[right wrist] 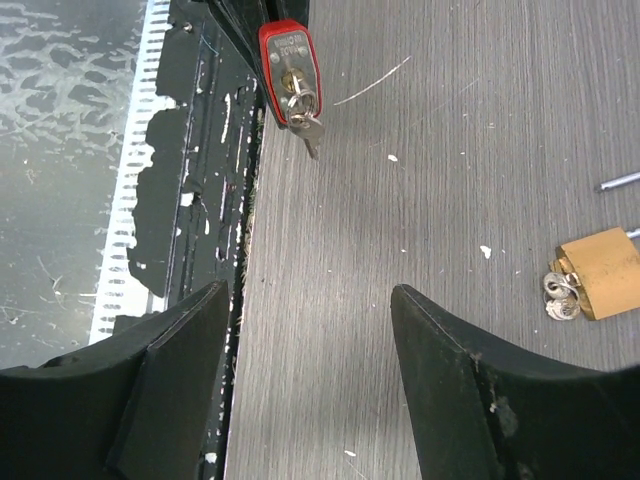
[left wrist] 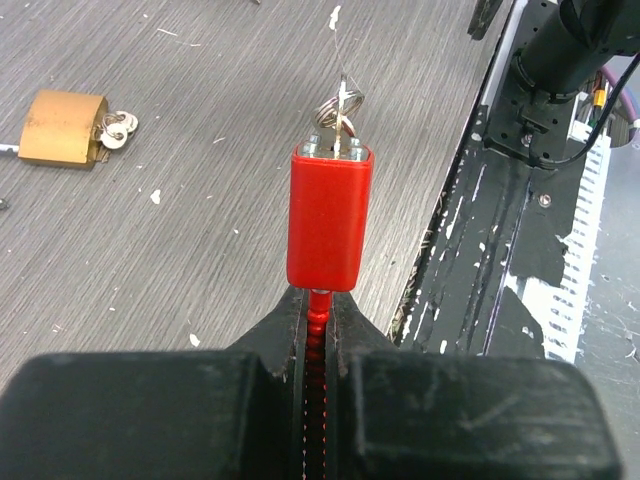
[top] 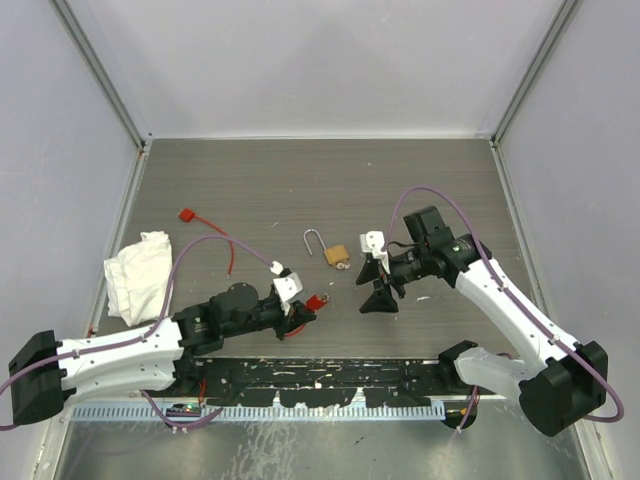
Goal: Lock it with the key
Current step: Lock the lock.
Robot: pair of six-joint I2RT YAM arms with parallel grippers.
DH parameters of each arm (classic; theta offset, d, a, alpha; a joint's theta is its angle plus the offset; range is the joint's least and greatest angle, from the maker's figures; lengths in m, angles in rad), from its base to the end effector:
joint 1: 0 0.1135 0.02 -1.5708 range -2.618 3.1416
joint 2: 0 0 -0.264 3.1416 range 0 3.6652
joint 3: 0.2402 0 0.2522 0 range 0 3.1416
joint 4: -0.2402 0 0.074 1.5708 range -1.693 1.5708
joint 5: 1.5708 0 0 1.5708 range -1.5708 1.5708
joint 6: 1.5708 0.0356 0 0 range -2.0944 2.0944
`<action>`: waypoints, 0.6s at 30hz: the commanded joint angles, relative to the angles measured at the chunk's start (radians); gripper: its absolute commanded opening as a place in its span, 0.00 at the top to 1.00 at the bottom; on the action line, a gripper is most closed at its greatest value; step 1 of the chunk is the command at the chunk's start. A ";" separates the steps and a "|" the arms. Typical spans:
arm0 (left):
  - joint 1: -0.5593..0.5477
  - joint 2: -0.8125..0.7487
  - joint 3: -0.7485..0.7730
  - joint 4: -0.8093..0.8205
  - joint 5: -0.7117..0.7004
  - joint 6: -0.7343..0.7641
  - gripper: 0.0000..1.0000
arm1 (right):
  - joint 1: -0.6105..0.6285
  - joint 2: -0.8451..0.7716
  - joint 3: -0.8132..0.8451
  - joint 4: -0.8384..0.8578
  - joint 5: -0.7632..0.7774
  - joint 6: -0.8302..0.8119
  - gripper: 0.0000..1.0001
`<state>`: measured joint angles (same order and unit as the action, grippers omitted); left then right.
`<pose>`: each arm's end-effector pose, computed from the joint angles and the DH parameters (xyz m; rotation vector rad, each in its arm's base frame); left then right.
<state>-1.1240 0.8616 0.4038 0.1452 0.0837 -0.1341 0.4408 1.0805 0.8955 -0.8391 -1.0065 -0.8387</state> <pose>0.0831 -0.1803 0.2257 0.9999 1.7246 -0.9206 0.1643 0.1108 0.2808 -1.5952 1.5715 1.0717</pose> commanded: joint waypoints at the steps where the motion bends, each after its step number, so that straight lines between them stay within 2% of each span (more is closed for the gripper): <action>1: -0.004 -0.028 0.061 0.023 0.010 0.000 1.00 | -0.003 -0.003 0.082 -0.042 -0.002 -0.033 0.29; 18: -0.003 -0.042 0.089 0.010 0.002 0.041 1.00 | -0.003 -0.013 0.132 -0.043 0.001 -0.019 0.30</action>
<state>-1.1240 0.8398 0.4416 0.0994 0.0834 -0.1112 0.4408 1.0801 0.9726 -0.8913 -0.9981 -0.8612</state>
